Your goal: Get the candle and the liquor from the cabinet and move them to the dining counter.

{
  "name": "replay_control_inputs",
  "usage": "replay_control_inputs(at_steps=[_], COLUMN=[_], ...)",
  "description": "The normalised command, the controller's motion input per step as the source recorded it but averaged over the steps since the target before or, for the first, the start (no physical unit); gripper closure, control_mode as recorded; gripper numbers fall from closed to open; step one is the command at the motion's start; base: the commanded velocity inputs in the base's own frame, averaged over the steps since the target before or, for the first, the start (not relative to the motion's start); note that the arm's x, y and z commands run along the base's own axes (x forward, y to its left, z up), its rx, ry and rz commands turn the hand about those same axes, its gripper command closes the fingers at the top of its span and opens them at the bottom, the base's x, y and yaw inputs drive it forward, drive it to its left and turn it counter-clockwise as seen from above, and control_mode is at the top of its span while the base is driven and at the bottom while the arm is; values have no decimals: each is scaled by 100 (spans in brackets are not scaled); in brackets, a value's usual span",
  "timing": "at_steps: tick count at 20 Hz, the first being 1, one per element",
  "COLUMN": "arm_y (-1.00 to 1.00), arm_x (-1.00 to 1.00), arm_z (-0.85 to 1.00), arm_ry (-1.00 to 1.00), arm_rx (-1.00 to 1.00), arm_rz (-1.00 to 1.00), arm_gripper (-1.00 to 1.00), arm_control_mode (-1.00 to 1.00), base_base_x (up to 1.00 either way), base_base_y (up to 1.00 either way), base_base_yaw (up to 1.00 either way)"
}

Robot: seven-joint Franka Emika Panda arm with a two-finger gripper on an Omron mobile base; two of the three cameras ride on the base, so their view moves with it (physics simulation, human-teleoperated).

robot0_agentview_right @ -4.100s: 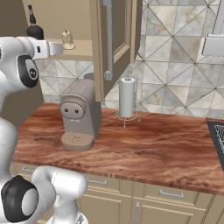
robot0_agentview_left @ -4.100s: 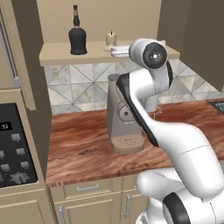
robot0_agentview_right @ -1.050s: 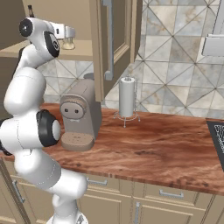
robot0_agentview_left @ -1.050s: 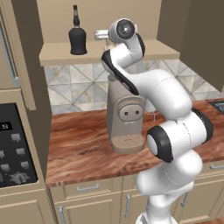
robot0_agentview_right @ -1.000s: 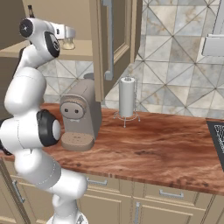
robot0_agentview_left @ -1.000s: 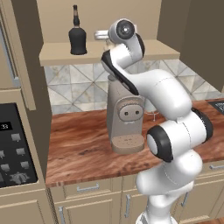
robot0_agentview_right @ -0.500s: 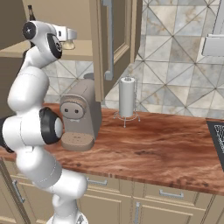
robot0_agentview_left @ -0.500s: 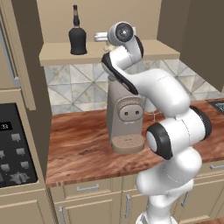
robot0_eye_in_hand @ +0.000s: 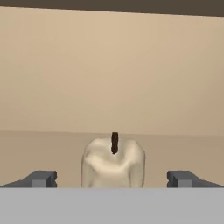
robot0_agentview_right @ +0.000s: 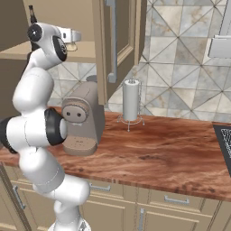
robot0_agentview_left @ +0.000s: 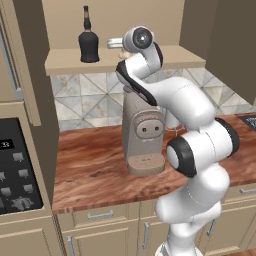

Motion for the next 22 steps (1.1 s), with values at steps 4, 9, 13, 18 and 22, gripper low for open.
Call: replay_control_inputs(at_steps=[4, 9, 13, 18, 22], arm_y=[-1, -3, 0, 0, 0], arm_x=[15, 14, 12, 8, 1], arm_z=[-9, -8, -10, -10, -6], arm_ry=[0, 0, 0, 0, 0], arm_rx=[0, 0, 0, 0, 0], arm_rz=[3, 2, 2, 2, 0], arm_gripper=[-100, 100, 100, 100, 100], arm_control_mode=[-100, -100, -100, -100, -100], base_base_x=[0, 0, 0, 0, 0], base_base_y=[0, 0, 0, 0, 0], base_base_yaw=[0, 0, 0, 0, 0])
